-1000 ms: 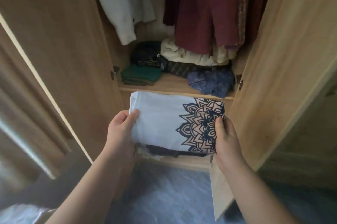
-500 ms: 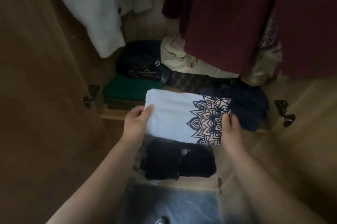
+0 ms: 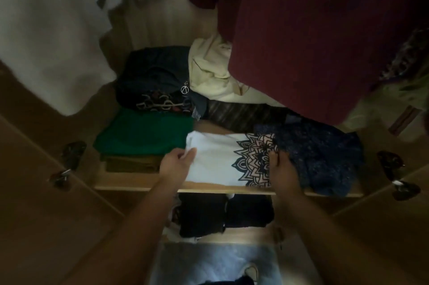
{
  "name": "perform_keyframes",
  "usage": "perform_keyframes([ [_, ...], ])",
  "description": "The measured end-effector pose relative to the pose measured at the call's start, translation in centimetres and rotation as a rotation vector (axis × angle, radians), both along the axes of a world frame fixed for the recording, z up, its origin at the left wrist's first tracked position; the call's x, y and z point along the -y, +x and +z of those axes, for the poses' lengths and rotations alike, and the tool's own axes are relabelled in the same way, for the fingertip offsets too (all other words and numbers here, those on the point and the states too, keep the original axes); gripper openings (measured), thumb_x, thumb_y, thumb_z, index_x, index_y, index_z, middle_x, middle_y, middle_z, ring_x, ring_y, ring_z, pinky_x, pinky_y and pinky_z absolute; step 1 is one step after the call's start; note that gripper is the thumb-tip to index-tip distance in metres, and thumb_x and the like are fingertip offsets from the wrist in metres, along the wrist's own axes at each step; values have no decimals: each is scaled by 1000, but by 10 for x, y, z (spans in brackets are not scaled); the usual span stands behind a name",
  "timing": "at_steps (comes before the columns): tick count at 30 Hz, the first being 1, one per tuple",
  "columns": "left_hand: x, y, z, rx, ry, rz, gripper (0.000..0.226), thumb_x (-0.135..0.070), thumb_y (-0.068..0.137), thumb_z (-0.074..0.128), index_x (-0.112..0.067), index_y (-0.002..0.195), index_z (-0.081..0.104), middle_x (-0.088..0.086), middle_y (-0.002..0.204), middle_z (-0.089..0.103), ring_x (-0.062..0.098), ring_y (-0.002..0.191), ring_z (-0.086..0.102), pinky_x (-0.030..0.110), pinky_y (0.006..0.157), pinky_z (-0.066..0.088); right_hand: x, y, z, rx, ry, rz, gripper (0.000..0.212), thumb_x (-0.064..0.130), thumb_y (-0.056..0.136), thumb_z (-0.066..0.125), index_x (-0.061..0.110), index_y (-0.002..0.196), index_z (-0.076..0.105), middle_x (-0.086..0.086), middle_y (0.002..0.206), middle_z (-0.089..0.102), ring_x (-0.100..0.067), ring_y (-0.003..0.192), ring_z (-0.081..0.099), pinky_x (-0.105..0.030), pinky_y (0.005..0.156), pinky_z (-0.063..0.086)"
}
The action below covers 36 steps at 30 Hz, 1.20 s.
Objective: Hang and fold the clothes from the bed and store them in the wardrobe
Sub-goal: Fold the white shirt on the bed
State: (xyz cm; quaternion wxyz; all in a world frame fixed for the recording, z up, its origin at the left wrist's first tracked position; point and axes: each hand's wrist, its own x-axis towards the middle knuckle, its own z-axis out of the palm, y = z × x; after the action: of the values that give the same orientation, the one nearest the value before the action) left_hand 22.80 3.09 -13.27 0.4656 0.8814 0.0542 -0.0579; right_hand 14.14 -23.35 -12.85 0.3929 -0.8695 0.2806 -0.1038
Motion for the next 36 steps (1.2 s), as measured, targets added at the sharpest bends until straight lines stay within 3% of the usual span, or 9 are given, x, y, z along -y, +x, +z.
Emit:
perform_keyframes([
  [2, 3, 3, 1, -13, 63, 13, 36, -51, 92, 61, -16, 99, 61, 3, 86, 63, 25, 79, 61, 31, 61, 40, 0, 5, -3, 16, -27, -2, 37, 35, 104, 39, 7, 120, 57, -21, 119, 63, -39, 108, 60, -37, 91, 44],
  [5, 8, 3, 9, 53, 262, -12, 48, -50, 93, 58, -13, 122, 56, 10, 115, 59, 32, 104, 57, 42, 87, 50, 4, 5, 5, 46, -143, 11, 36, 31, 102, 46, 4, 125, 53, -19, 125, 55, -35, 115, 53, -39, 99, 42],
  [8, 16, -7, 17, 303, 517, -31, 56, -47, 94, 53, -8, 134, 49, 14, 129, 52, 33, 122, 46, 46, 104, 39, 7, -2, 26, 205, -389, 59, 36, 22, 98, 48, 10, 133, 48, -13, 132, 47, -29, 121, 44, -44, 105, 39],
  [11, 36, -10, 23, 594, 505, -218, 58, -42, 93, 45, -7, 139, 48, 17, 139, 51, 35, 138, 36, 48, 118, 28, 0, 2, 42, 335, -599, 318, 40, 25, 97, 39, 15, 134, 49, -5, 140, 44, -24, 129, 40, -39, 111, 34],
  [14, 50, -9, 13, 569, 616, -485, 64, -47, 98, 37, -16, 154, 32, 10, 159, 32, 27, 152, 15, 45, 124, 7, -11, 11, 30, 80, -727, 475, 61, 41, 101, 32, 8, 152, 32, -13, 160, 26, -29, 148, 21, -44, 121, 18],
  [17, 47, -7, -7, 453, 701, -534, 68, -56, 100, 27, -25, 159, 14, 2, 166, 17, 20, 154, 5, 38, 124, -3, -14, 11, 0, -210, -672, 415, 76, 54, 101, 26, 7, 158, 8, -14, 165, 8, -27, 151, 9, -40, 124, 5],
  [22, 50, 0, -10, 396, 726, -532, 69, -60, 98, 17, -27, 159, 14, 1, 165, 19, 21, 153, 9, 41, 124, 4, -6, 25, -7, -265, -548, 400, 79, 58, 100, 27, 7, 157, 10, -14, 165, 11, -26, 151, 12, -35, 122, 3],
  [28, 51, 1, 16, 343, 687, -638, 66, -55, 101, 26, -24, 159, 13, 5, 166, 14, 25, 153, 3, 45, 123, 0, -6, 9, 21, -149, -358, 402, 65, 44, 102, 43, 17, 157, 21, -5, 165, 13, -21, 152, 6, -33, 123, 4],
  [36, 80, -98, 58, 507, 434, -774, 65, -46, 99, 43, -26, 157, 21, 7, 165, 18, 28, 152, 12, 46, 123, 14, 0, -139, 71, -15, -437, 153, 59, 32, 99, 50, 15, 153, 32, -6, 157, 35, -25, 147, 25, -34, 120, 18],
])
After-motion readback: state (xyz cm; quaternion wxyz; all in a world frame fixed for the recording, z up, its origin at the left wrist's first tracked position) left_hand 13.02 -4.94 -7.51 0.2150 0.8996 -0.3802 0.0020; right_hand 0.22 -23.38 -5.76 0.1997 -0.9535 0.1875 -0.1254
